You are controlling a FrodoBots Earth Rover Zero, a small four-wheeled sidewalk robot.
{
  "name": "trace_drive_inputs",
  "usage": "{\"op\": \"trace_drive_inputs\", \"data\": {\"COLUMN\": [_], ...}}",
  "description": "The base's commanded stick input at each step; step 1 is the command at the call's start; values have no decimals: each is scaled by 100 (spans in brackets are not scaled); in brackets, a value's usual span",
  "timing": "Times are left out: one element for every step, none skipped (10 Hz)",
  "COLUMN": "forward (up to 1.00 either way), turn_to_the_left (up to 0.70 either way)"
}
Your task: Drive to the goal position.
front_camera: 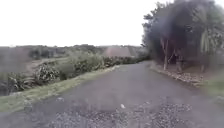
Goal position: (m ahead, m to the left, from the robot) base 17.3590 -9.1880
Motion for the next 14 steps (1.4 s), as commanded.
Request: {"op": "trace_drive_inputs", "data": {"forward": [70, 70, 70, 70, 70, 70, 70, 70, 70, 70, 70, 70, 70, 70], "turn_to_the_left": [0, 0, 14, 3, 4, -14, -35, -35, -35, -35, 0, 5, 6, 0]}}
